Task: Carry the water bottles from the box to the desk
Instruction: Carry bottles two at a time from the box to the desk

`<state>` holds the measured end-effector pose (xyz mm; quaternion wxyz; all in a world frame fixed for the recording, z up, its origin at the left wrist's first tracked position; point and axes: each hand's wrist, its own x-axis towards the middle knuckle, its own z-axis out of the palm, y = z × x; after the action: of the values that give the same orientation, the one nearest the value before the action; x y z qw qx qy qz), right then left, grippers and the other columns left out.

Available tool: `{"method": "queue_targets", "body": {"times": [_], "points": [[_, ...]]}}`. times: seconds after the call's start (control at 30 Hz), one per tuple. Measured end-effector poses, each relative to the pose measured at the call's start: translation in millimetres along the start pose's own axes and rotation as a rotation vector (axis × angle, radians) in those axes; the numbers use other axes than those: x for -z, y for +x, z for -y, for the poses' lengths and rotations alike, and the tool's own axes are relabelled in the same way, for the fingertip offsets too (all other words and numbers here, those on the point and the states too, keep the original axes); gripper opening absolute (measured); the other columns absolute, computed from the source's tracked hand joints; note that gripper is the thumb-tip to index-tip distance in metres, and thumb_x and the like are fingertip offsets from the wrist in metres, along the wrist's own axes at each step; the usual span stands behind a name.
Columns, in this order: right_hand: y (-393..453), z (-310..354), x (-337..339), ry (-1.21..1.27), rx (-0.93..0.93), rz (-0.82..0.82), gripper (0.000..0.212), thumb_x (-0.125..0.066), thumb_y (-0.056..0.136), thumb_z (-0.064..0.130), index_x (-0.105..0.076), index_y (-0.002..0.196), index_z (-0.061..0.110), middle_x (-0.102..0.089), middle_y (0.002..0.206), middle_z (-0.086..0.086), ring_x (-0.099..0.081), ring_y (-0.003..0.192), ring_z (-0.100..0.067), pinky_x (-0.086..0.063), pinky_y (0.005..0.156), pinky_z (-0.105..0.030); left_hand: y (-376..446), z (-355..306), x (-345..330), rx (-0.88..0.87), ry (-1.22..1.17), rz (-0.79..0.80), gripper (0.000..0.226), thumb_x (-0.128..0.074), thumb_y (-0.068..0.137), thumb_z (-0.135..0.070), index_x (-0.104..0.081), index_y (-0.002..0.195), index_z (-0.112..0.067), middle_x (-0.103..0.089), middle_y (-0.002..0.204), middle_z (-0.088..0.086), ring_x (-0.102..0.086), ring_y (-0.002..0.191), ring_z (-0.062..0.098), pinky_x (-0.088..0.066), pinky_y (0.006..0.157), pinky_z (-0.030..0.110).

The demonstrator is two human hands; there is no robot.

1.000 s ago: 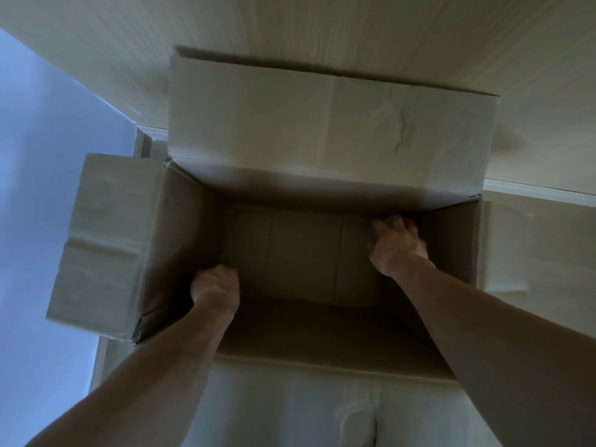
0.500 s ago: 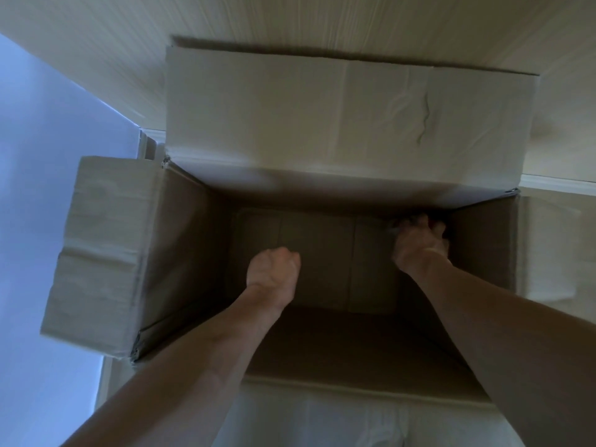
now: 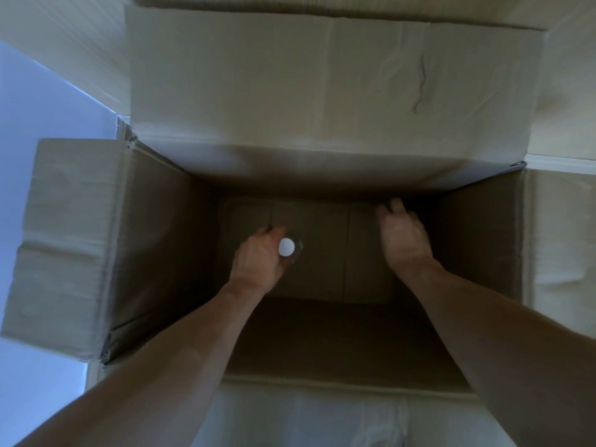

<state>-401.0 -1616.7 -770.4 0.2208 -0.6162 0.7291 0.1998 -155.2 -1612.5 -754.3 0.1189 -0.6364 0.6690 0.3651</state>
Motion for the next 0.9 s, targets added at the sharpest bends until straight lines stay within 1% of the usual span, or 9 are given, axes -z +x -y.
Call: {"method": "queue_targets", "body": {"times": [0.07,0.13,0.2,0.3,0.43,0.5,0.6,0.73,0.9], "points": [[-2,11,1,0.06,0.044,0.006,0.044,-0.042,0.099,0.001,-0.045,0.142,0.011,-0.037,0.147,-0.017,-0.056,0.115,-0.04,-0.048,0.091,-0.043,1,3,-5,0.016,-0.095,-0.031,0.065,-0.076,0.088,-0.033,-0.048,0.146,-0.022,-0.054,0.141,0.006,-0.054,0.129,0.026,-0.048,0.107,0.042],[-4,22,0,0.122,0.105,0.03,0.037,-0.044,0.102,0.009,-0.048,0.139,0.012,-0.037,0.148,-0.016,-0.057,0.114,-0.04,-0.048,0.091,-0.043,3,5,-9,0.028,-0.138,-0.042,0.073,-0.08,0.084,-0.031,-0.046,0.148,-0.022,-0.053,0.144,0.006,-0.052,0.132,0.026,-0.046,0.109,0.042],[-7,34,-2,0.18,0.152,0.055,0.033,-0.048,0.102,0.016,-0.052,0.134,0.013,-0.039,0.147,-0.014,-0.058,0.115,-0.04,-0.047,0.093,-0.043,7,9,-13,0.053,-0.174,-0.036,0.081,-0.085,0.079,-0.027,-0.044,0.15,-0.022,-0.054,0.145,0.005,-0.051,0.134,0.026,-0.045,0.11,0.041],[-11,47,-10,0.251,0.199,0.073,0.033,-0.056,0.098,0.021,-0.054,0.13,0.015,-0.041,0.142,-0.011,-0.058,0.116,-0.037,-0.048,0.098,-0.044,12,17,-21,0.118,-0.244,-0.013,0.09,-0.089,0.074,-0.023,-0.042,0.151,-0.023,-0.056,0.145,0.005,-0.051,0.134,0.027,-0.044,0.109,0.041],[-12,51,-24,0.304,0.217,0.03,0.032,-0.064,0.093,0.022,-0.053,0.123,0.02,-0.04,0.139,-0.009,-0.059,0.111,-0.034,-0.052,0.091,-0.041,17,30,-37,0.146,-0.308,0.008,0.092,-0.091,0.071,-0.02,-0.043,0.15,-0.022,-0.055,0.145,0.007,-0.049,0.136,0.029,-0.043,0.112,0.045],[-10,47,-32,0.327,0.196,0.042,0.038,-0.068,0.09,0.023,-0.052,0.125,0.022,-0.039,0.142,-0.008,-0.058,0.115,-0.034,-0.051,0.09,-0.04,21,34,-44,0.159,-0.343,0.003,0.095,-0.092,0.069,-0.021,-0.042,0.149,-0.021,-0.051,0.147,0.008,-0.047,0.137,0.03,-0.042,0.112,0.046],[-1,42,-41,0.381,0.167,0.065,0.054,-0.076,0.085,0.026,-0.052,0.133,0.024,-0.043,0.143,-0.006,-0.055,0.12,-0.032,-0.049,0.093,-0.038,30,33,-49,0.159,-0.39,-0.018,0.098,-0.095,0.065,-0.024,-0.043,0.148,-0.018,-0.048,0.148,0.008,-0.046,0.137,0.03,-0.042,0.108,0.04],[5,42,-54,0.564,0.076,0.08,0.07,-0.084,0.076,0.02,-0.052,0.138,0.024,-0.052,0.141,-0.005,-0.05,0.13,-0.028,-0.04,0.105,-0.033,41,31,-52,0.124,-0.429,-0.035,0.093,-0.094,0.066,-0.026,-0.046,0.145,-0.017,-0.053,0.144,0.007,-0.049,0.135,0.028,-0.04,0.106,0.034],[6,48,-62,0.61,0.035,0.086,0.073,-0.084,0.076,0.016,-0.05,0.14,0.024,-0.05,0.144,-0.006,-0.049,0.131,-0.03,-0.04,0.106,-0.035,47,30,-50,0.052,-0.33,-0.003,0.083,-0.091,0.071,-0.029,-0.046,0.14,-0.02,-0.062,0.136,0.007,-0.057,0.128,0.029,-0.046,0.102,0.035]]}}
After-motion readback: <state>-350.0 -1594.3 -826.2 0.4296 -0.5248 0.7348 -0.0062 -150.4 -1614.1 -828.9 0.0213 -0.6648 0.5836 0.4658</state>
